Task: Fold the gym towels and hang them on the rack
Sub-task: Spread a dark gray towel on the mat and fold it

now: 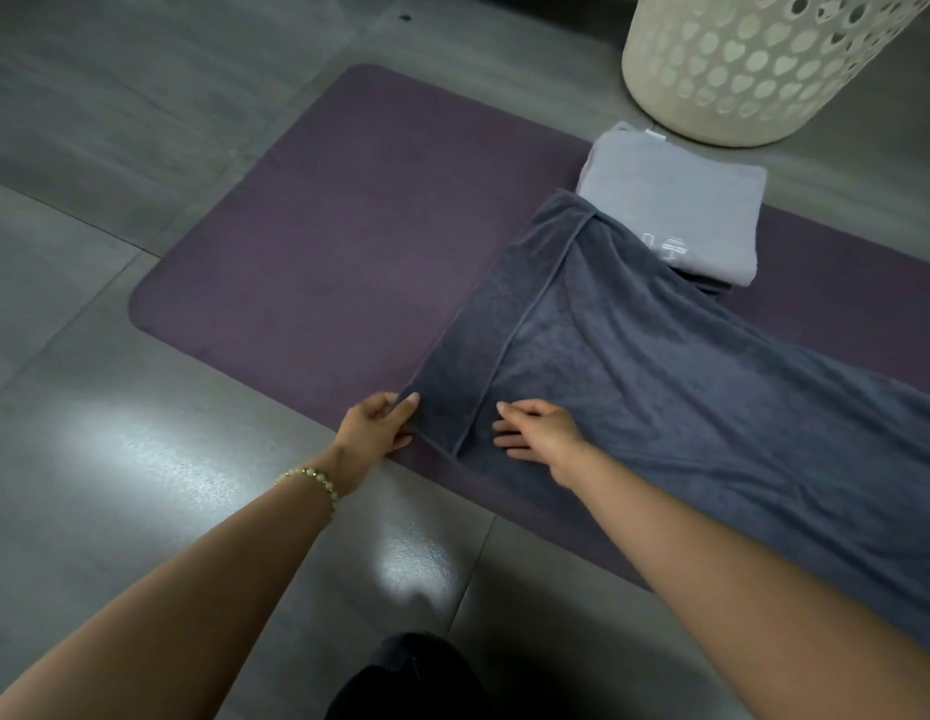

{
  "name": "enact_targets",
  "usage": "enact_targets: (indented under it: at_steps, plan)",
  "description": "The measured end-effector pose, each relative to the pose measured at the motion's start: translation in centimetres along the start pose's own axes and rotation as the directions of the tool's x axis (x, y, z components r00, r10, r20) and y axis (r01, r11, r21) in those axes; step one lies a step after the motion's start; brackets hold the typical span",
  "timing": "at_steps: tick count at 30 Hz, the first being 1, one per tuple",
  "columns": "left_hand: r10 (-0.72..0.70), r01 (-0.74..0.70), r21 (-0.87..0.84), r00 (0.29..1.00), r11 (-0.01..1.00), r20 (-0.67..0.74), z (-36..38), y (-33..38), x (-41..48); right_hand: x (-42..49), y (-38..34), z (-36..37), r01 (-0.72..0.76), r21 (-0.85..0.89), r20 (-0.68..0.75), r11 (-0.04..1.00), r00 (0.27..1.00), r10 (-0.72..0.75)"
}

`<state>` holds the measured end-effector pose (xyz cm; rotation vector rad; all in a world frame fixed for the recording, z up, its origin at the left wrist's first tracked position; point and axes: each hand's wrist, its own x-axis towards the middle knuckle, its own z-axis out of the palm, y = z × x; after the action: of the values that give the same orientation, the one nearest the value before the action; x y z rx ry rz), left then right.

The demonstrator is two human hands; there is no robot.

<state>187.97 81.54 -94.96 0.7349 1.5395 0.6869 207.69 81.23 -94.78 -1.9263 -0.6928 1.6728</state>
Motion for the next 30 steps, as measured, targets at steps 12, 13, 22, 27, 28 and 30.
enact_targets:
  at_steps: [12,13,22,27,28,30]
  plan:
    - [0.158,-0.166,0.087,0.983,0.982,0.099,12.6,3.8,-4.2,-5.7,3.9,-24.2,0.007,-0.755,-0.146,0.655,0.973,-0.179]
    - [0.157,-0.169,0.073,0.977,0.983,0.147,14.6,4.2,-4.9,-6.7,5.2,-25.9,-0.014,-0.739,-0.169,0.674,0.972,-0.165]
    - [0.045,0.011,-0.103,0.849,0.995,0.526,32.2,5.3,-11.3,-10.9,17.6,-37.1,-0.048,-0.542,-0.389,0.839,0.899,-0.2]
    - [0.146,-0.098,-0.11,0.754,0.989,0.64,40.9,6.0,-15.0,-12.4,22.0,-41.3,-0.061,-0.477,-0.443,0.877,0.878,-0.18]
    - [0.161,-0.134,-0.093,0.723,0.987,0.672,42.6,6.1,-15.8,-12.8,22.6,-42.1,-0.065,-0.467,-0.46,0.882,0.87,-0.18]
    - [0.167,-0.216,-0.028,0.662,0.976,0.731,45.7,5.6,-17.3,-13.6,23.8,-43.6,-0.057,-0.443,-0.509,0.894,0.838,-0.199]
